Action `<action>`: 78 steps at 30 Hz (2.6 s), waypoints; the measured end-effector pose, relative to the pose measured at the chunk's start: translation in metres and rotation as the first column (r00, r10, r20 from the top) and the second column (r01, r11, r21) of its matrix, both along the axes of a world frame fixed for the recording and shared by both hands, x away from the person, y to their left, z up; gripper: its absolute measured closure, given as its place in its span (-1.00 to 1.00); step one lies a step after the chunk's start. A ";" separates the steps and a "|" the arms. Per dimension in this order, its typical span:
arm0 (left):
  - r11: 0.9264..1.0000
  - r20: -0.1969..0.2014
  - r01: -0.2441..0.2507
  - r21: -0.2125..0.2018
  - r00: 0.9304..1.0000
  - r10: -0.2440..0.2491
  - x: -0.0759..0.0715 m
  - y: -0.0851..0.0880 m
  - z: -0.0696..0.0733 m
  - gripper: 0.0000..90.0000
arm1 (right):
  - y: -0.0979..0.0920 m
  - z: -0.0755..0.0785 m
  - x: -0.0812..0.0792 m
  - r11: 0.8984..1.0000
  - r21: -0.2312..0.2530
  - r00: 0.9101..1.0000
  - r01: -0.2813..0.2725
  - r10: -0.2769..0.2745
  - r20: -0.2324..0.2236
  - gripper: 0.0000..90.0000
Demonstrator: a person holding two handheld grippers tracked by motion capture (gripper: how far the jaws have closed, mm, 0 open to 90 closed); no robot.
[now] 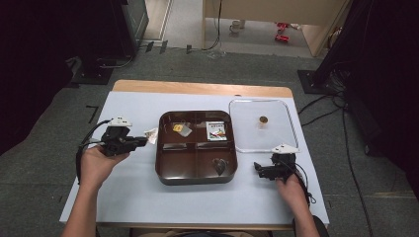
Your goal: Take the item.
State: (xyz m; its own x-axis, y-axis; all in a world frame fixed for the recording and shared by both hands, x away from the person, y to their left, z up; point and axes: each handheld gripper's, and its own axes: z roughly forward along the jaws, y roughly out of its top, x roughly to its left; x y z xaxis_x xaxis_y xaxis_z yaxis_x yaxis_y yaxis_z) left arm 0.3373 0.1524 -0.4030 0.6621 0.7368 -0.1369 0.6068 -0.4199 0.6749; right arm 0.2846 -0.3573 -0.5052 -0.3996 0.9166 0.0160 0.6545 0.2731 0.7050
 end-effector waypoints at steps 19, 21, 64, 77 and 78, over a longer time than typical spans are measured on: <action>0.998 -0.078 -0.050 0.049 0.995 0.054 0.016 0.013 -0.032 0.93 | 0.000 0.000 0.000 1.000 0.000 1.000 0.000 0.000 0.000 -1.00; 0.998 -0.090 -0.046 0.053 0.995 0.051 0.019 0.011 -0.037 0.93 | 0.000 0.000 0.000 1.000 0.000 1.000 0.000 0.000 0.000 -1.00; 0.994 -0.069 -0.104 0.045 0.992 0.107 0.018 0.029 -0.050 0.28 | 0.000 0.000 0.000 1.000 -0.002 1.000 -0.001 0.001 0.000 -1.00; 0.988 -0.045 -0.149 0.040 0.987 0.151 0.015 0.046 -0.052 0.13 | 0.000 0.000 0.000 1.000 -0.001 1.000 -0.001 0.001 0.000 -1.00; 0.988 -0.045 -0.149 0.040 0.987 0.151 0.015 0.046 -0.052 0.11 | 0.000 0.000 0.000 1.000 -0.001 1.000 -0.001 0.001 0.000 -1.00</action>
